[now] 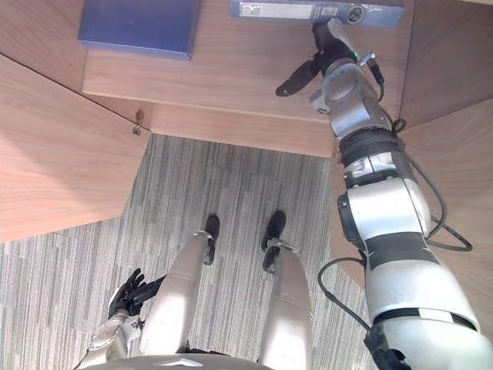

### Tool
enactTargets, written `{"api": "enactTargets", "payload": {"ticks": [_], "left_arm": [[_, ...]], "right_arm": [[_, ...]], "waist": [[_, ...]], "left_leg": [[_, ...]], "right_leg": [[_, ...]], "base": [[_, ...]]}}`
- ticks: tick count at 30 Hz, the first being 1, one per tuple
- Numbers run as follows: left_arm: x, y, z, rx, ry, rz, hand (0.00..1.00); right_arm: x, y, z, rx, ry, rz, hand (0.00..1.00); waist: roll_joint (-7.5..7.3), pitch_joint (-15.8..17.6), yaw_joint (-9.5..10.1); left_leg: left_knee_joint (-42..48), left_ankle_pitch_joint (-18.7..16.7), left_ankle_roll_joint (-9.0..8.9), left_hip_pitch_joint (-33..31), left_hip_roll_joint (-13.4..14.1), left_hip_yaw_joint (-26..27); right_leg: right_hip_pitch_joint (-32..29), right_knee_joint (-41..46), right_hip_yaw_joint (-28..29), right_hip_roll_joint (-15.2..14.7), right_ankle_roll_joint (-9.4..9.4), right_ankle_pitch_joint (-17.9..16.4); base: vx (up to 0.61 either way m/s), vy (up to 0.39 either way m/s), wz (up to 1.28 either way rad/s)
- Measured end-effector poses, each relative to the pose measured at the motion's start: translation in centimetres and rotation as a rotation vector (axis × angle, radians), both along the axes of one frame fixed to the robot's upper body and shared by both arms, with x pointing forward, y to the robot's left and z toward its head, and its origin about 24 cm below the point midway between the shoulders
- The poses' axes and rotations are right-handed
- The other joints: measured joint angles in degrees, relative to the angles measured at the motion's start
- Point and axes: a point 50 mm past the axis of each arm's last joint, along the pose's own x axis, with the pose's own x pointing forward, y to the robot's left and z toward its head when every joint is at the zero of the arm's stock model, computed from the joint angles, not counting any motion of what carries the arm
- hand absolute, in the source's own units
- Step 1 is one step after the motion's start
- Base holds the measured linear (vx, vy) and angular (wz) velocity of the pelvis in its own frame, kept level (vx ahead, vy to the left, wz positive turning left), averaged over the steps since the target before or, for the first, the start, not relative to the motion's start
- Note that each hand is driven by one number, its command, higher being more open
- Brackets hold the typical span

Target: Walk over to the cabinet, pick up the folder, carry it to the office cabinet, place the folder inside the office cabinet, then close the office cabinet door

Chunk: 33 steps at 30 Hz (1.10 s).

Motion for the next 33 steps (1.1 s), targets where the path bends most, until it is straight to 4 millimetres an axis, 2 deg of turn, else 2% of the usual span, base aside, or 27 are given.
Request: {"api": "enactTargets", "payload": {"ticks": [3,7,11,13,16,22,26,33], "left_arm": [[-0.1,-0.1,0.0,-0.003,0.001,0.004,1.00],[0.0,0.2,0.1,-0.004,-0.011,0.023,1.00],[0.0,0.3,0.2,-0.008,-0.016,0.039,1.00],[-0.1,0.4,0.2,-0.009,-0.015,0.037,1.00],[-0.1,0.5,0.1,-0.011,-0.013,0.028,1.00],[-0.7,0.8,-0.4,-0.009,0.020,0.017,1.00],[-1.1,1.5,-0.5,-0.004,0.036,0.019,1.00],[-1.5,2.0,-0.8,0.008,0.055,-0.003,1.00]], "right_arm": [[-0.3,-0.4,1.0,-0.102,-0.018,-0.035,1.00],[-0.7,-0.6,2.1,-0.150,-0.056,-0.044,1.00],[-0.8,-0.1,2.1,-0.155,-0.024,0.007,1.00],[-0.7,1.2,1.3,-0.132,0.033,0.111,1.00],[-0.6,3.6,-2.3,-0.176,0.112,0.244,1.00],[-1.0,5.5,-6.2,-0.285,0.223,0.363,1.00],[-1.3,6.4,-7.8,-0.331,0.264,0.419,1.00],[-1.5,6.2,-10.8,-0.338,0.374,0.442,1.00]], "waist": [[-0.24,0.22,0.00],[-0.87,1.13,-0.32],[-1.23,1.84,-0.72],[-1.43,2.28,-1.40],[-1.47,2.31,-1.61],[-2.13,2.26,-1.97],[-3.30,1.66,-2.55],[-5.09,-0.03,-1.43]], "left_leg": [[-0.57,0.04,0.06,0.02,-0.02,0.24],[-0.63,0.04,0.14,-0.06,-0.01,0.41],[-0.56,-0.05,0.37,-0.06,-0.01,0.70],[-0.53,-0.14,0.47,-0.06,0.03,0.84],[-0.56,-0.43,0.48,0.42,0.45,1.11],[-2.00,-0.84,0.48,4.09,1.11,2.48],[-2.13,-0.97,0.39,4.34,1.78,3.01],[-3.68,-1.01,0.34,7.52,2.09,3.76]], "right_leg": [[-0.32,-0.22,0.36,0.00,0.05,0.04],[-0.32,-0.62,0.50,0.06,0.22,0.17],[-0.20,-0.96,0.65,0.09,0.34,0.37],[-0.17,-1.07,0.68,0.13,0.38,0.39],[0.33,-1.53,0.91,0.55,0.42,0.43],[3.16,-2.86,2.07,1.36,0.55,0.52],[3.57,-3.82,2.19,2.08,0.61,0.96],[6.35,-5.37,2.65,2.55,0.64,1.08]], "base": [[0.05,-0.001,-0.03],[0.01,0.001,0.00],[0.00,0.002,-0.01],[0.01,0.003,-0.02],[0.04,-0.007,-0.08],[0.02,-0.023,-0.12],[0.01,-0.024,-0.08],[0.03,-0.015,-0.05]]}}
